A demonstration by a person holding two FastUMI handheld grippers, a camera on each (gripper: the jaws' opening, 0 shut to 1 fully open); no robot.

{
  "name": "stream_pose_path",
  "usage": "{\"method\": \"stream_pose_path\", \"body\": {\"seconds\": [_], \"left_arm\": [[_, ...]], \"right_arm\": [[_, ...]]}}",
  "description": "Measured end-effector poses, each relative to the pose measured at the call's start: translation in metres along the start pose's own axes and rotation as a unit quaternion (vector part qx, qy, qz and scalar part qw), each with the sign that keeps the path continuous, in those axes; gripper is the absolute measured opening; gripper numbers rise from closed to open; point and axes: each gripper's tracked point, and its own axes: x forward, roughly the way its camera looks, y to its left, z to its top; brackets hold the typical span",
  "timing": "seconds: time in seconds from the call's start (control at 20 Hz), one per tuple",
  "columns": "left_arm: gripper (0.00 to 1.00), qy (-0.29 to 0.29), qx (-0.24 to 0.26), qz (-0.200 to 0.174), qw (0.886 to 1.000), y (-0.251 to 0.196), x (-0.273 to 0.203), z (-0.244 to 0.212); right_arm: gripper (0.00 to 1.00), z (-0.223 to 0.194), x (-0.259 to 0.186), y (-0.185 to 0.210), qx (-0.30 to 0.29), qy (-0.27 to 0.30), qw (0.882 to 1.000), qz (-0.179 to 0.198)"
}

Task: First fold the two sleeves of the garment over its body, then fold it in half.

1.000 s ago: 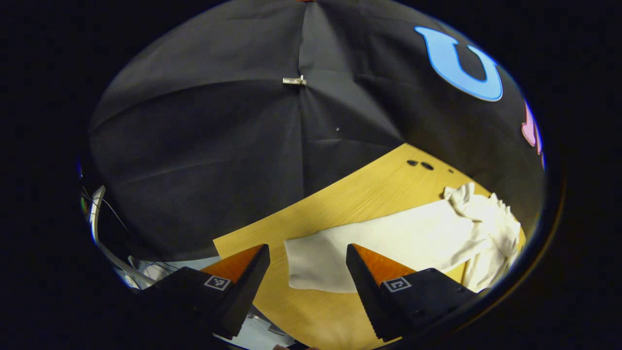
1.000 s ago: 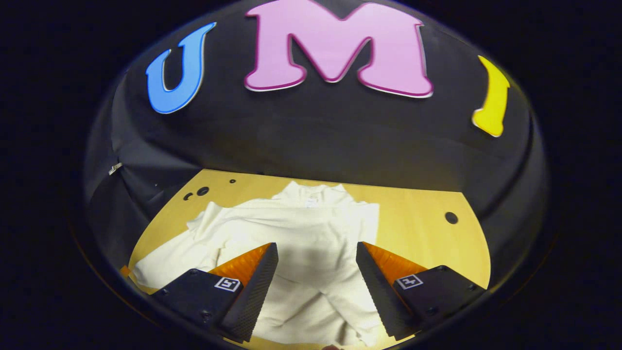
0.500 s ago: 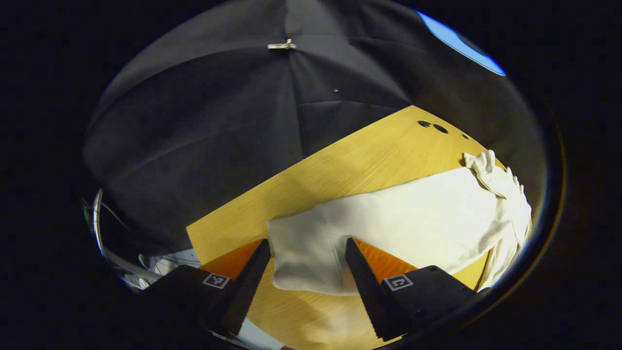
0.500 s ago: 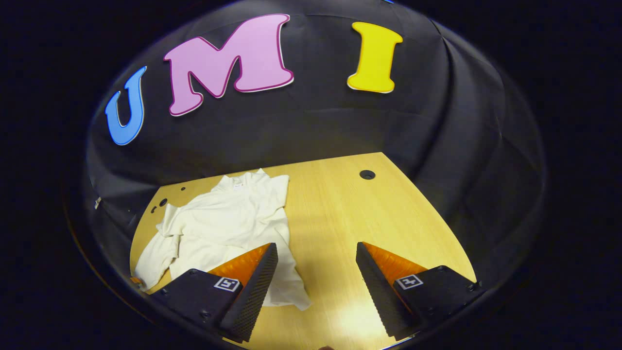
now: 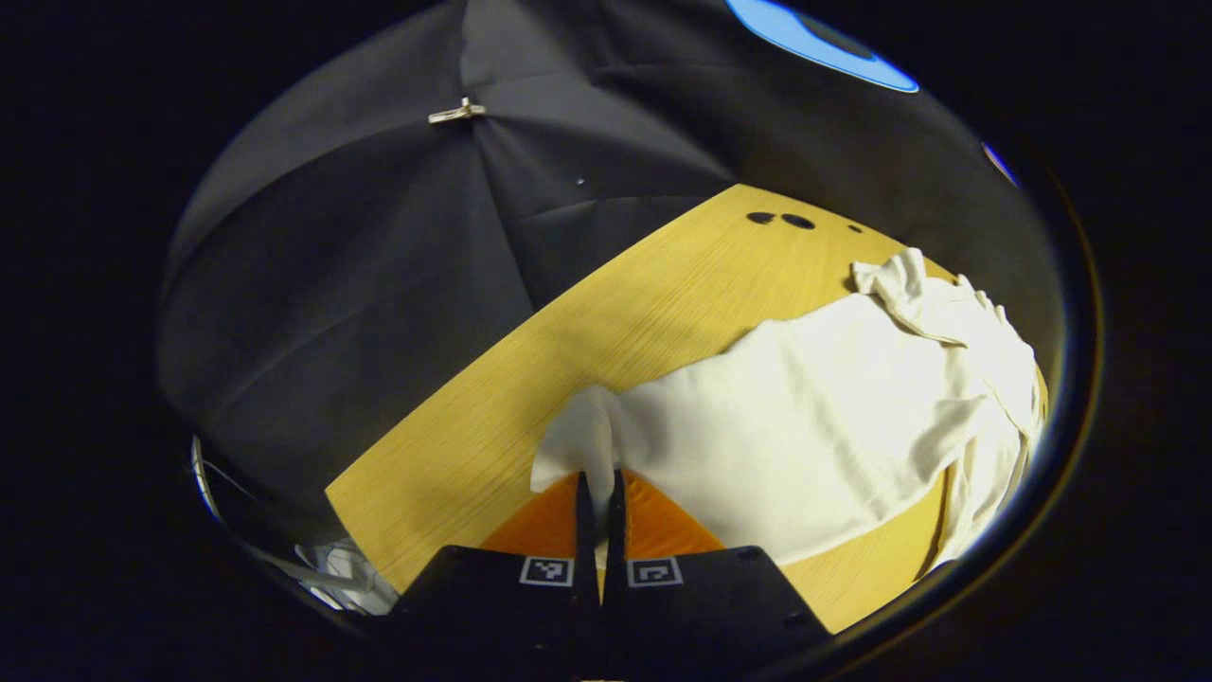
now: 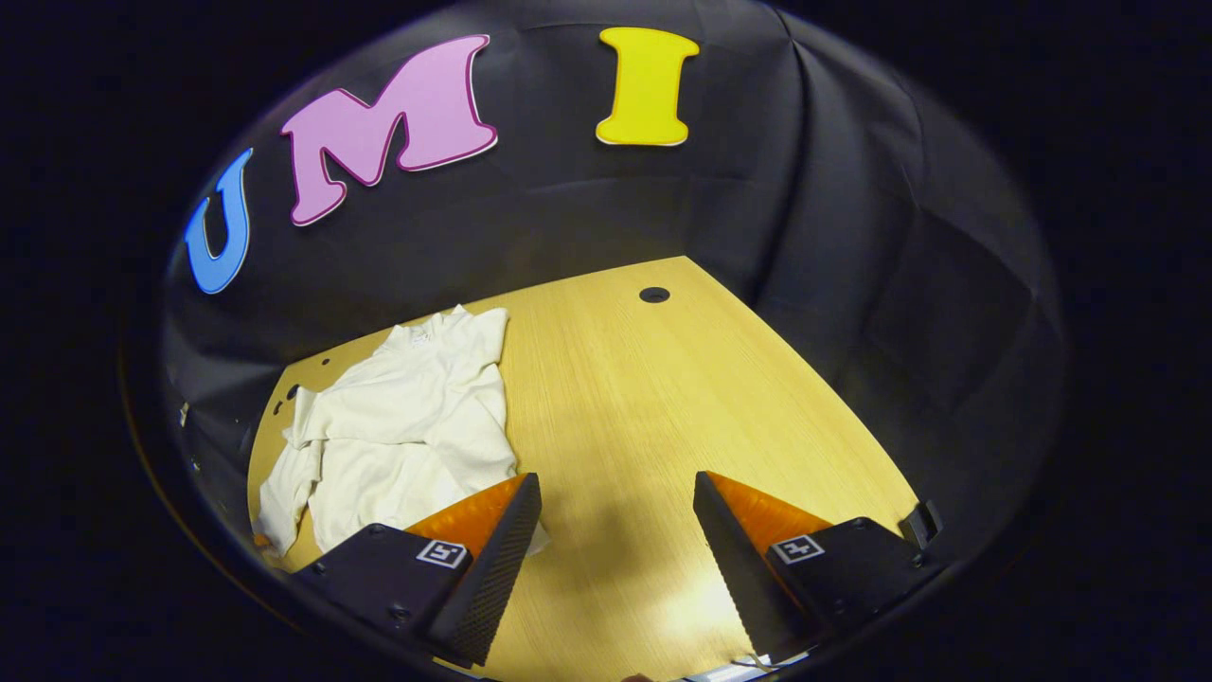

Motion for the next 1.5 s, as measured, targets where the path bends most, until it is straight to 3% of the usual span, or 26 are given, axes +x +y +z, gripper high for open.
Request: {"method": "stream_pose_path", "body": {"seconds": [0.25,0.45,0.8,1.15,1.2,1.3,1.5], "left_arm": [[0.06,0.010,-0.054,-0.030,0.998,-0.006,0.000,0.017],[0.06,-0.023,-0.088,-0.049,0.995,-0.015,-0.012,0.068],[0.06,-0.083,-0.061,-0.076,0.992,-0.070,-0.020,0.169],[0.06,-0.148,-0.006,-0.143,0.979,-0.199,-0.040,0.257],[0.01,-0.157,0.008,-0.154,0.975,-0.222,-0.045,0.266],[0.06,-0.178,0.034,-0.184,0.966,-0.272,-0.057,0.275],[0.06,-0.203,0.091,-0.257,0.940,-0.388,-0.088,0.272]], "right_arm": [[0.99,-0.004,-0.009,-0.027,0.022,0.000,1.000,-0.017],[0.99,-0.002,-0.012,-0.045,0.030,-0.009,0.999,-0.028],[0.99,-0.018,-0.011,-0.065,0.043,0.000,0.999,-0.031],[0.99,-0.023,0.000,-0.082,0.055,0.007,0.998,-0.033],[0.99,-0.024,0.001,-0.084,0.057,0.009,0.998,-0.032],[0.99,-0.025,0.007,-0.086,0.056,0.011,0.998,-0.031],[0.99,-0.024,0.017,-0.086,0.059,0.018,0.998,-0.026]]}}
